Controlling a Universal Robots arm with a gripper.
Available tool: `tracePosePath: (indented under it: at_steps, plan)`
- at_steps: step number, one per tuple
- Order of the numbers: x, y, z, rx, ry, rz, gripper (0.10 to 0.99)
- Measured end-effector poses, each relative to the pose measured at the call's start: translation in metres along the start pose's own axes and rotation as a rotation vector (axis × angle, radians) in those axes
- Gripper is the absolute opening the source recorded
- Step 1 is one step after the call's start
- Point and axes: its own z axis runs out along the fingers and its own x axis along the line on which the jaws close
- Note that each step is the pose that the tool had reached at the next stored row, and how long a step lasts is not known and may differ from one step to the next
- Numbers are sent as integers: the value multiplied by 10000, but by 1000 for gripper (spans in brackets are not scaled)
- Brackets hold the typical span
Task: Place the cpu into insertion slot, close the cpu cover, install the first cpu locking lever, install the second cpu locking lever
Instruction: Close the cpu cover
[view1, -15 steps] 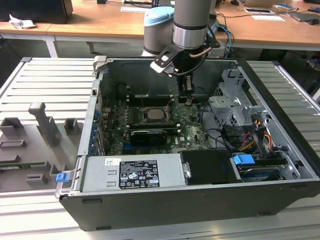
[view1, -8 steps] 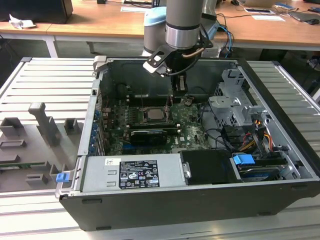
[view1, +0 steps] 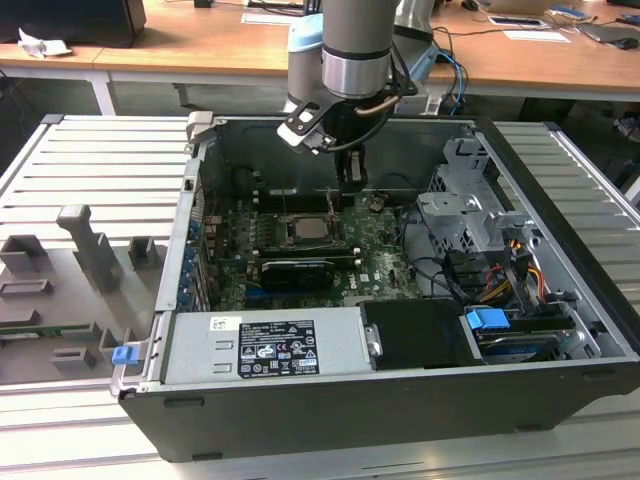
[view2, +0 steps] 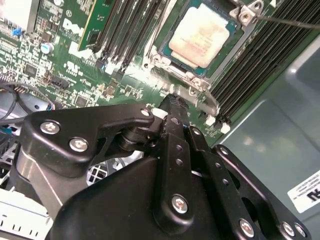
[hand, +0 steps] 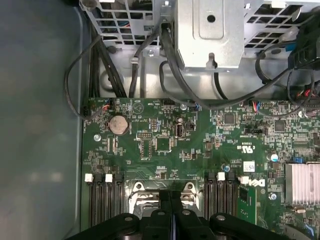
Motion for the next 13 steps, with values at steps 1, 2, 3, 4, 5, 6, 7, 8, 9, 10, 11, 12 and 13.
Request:
tracePosePath:
  at_steps: [1,2,3,4,5,6,7,8,9,10,11,12,13]
  plan:
    - [0,-28,-1,0,0,-1,106]
    - [0,-45,-1,0,1,-1,106]
    - [0,-63,-2,0,1,-1,106]
    - [0,-89,-2,-1,1,1,106]
    - [0,-121,-2,-1,2,-1,106]
    - [0,-140,1,-1,2,-1,106]
    - [1,-159,8,-1,2,-2,106]
    - [1,-177,24,-1,1,0,106]
    - [1,-187,42,-1,1,1,106]
    - [2,-207,71,0,1,0,106]
    - [3,-231,102,-1,1,-1,106]
    - [3,-262,127,0,0,-1,106]
    - [3,-286,130,1,-1,0,106]
